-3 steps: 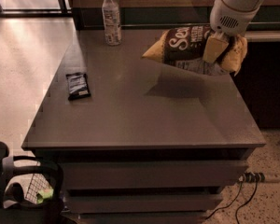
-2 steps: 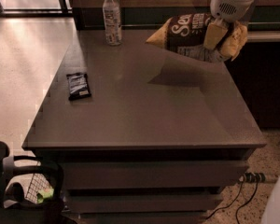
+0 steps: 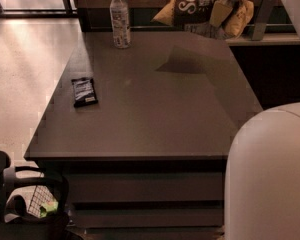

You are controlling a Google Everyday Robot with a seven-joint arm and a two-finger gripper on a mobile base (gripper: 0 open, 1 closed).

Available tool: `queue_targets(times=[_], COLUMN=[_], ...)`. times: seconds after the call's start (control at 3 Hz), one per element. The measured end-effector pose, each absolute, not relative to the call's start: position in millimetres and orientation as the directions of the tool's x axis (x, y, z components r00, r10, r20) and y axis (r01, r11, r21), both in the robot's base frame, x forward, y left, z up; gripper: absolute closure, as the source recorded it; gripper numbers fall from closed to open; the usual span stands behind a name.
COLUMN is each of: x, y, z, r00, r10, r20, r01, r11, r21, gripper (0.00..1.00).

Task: Move brown chip bag near blue plastic bottle

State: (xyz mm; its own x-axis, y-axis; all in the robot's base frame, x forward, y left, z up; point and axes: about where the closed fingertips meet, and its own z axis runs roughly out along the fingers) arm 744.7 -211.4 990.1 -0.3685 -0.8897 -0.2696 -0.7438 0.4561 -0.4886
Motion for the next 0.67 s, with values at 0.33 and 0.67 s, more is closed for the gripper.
queue_targets(times=[0.33, 0.67], x=[778.1, 778.2], y=[-193.7, -193.7], z=[991.3, 991.2], r00=[-0.286, -0.286], r10=[-0.889, -0.889], r20=[-0.357, -0.357], r01=[-0.714, -0.714], r11=[0.446, 0.446], r21=[-0.54, -0.54], gripper=[1.0, 1.0])
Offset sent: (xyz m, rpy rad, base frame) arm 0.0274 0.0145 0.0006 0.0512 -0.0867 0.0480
